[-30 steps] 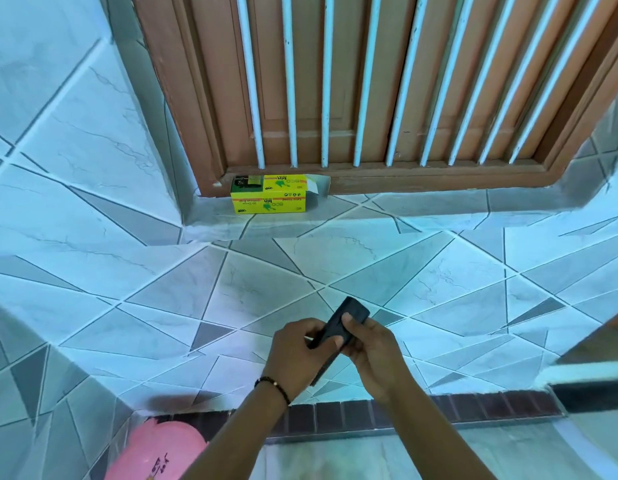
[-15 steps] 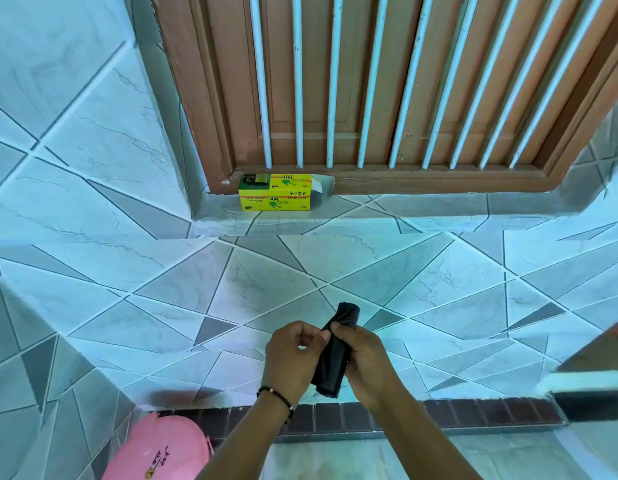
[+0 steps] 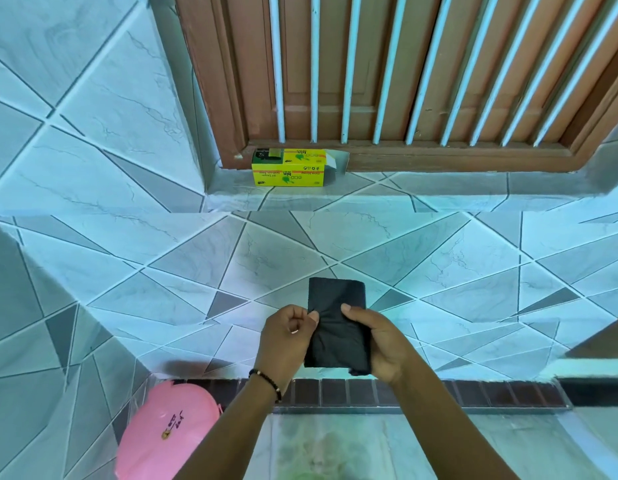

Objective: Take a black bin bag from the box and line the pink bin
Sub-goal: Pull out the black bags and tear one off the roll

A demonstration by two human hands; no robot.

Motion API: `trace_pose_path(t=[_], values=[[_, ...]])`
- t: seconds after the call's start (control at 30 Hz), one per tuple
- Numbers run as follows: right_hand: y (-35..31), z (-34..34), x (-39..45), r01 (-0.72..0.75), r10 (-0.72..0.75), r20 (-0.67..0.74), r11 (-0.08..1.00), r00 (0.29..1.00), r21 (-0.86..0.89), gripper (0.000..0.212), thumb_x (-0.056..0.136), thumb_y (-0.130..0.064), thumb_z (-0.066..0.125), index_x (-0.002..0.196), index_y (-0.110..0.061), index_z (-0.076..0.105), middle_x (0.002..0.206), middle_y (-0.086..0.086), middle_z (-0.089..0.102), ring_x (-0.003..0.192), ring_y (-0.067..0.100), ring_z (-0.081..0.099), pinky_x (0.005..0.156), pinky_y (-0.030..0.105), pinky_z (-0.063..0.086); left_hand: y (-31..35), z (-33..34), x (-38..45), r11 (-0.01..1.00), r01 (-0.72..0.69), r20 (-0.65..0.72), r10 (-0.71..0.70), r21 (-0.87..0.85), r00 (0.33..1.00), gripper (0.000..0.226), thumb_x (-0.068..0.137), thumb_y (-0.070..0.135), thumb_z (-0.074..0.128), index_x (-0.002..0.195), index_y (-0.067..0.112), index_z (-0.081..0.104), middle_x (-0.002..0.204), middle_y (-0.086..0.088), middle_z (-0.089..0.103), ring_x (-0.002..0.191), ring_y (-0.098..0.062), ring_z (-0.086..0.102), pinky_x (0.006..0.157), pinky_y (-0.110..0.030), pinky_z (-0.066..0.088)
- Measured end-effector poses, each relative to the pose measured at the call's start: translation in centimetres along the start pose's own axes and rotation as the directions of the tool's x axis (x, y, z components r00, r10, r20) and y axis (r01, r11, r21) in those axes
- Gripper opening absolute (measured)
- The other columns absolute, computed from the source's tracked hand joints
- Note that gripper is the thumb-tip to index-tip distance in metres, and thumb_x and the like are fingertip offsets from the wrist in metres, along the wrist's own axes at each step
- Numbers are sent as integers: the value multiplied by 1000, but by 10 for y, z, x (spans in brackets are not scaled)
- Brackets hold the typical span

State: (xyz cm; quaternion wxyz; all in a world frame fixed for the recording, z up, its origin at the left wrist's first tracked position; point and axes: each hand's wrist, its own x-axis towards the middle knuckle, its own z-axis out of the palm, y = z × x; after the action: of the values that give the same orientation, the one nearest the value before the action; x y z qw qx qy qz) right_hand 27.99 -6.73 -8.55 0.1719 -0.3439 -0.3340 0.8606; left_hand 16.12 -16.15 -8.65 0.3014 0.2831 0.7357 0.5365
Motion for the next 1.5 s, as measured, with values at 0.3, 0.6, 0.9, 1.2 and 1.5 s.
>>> trace_pose_path(t=[0.3, 0.6, 0.9, 1.2, 1.5], values=[[-4, -14, -7, 29, -30, 48, 999, 998, 22, 26, 73, -13, 69, 96, -3, 64, 88, 15, 72, 75, 26, 71, 64, 35, 59, -18, -26, 2, 999, 42, -21, -42, -24, 999, 27, 86, 28, 59, 72, 4, 56, 73, -28, 61, 65, -24, 50, 65, -51, 54], [1, -22, -11, 18, -29, 112, 995, 993, 100, 61, 27, -22, 94, 83, -5, 76, 86, 17, 73, 73, 28, 71, 56, 32, 58, -20, -30, -6, 999, 44, -22, -43, 14, 999, 24, 92, 19, 51, 76, 2, 51, 43, 1, 49, 31, -15, 39, 37, -21, 35], [0, -26, -12, 45, -55, 82, 991, 995, 128, 77, 32, -18, 93, 101, 2, 66, 100, 21, 71, 82, 33, 71, 64, 41, 59, -33, -45, -2, 982, -49, -107, 70, 180, 992, 21, 91, 22, 52, 69, 18, 51, 65, -2, 59, 58, -21, 51, 53, -30, 44], [-4, -10, -15, 107, -99, 149, 993, 984, -46, 29, 69, -10, 66, 96, -1, 64, 85, 16, 70, 72, 26, 69, 61, 32, 56, -19, -38, -6, 685, 557, 540, -276, -469, 795, 58, 72, 57, 60, 107, 11, 67, 109, -7, 71, 97, -23, 68, 76, -35, 58], [-4, -9, -11, 155, -145, 96, 981, 985, -119, 39, 69, -9, 69, 106, 1, 62, 97, 19, 70, 84, 29, 68, 74, 37, 57, -10, -7, -3, 749, 429, 415, -225, -505, 882, 15, 79, 11, 64, 94, 8, 65, 83, -4, 74, 78, -18, 67, 70, -29, 57]])
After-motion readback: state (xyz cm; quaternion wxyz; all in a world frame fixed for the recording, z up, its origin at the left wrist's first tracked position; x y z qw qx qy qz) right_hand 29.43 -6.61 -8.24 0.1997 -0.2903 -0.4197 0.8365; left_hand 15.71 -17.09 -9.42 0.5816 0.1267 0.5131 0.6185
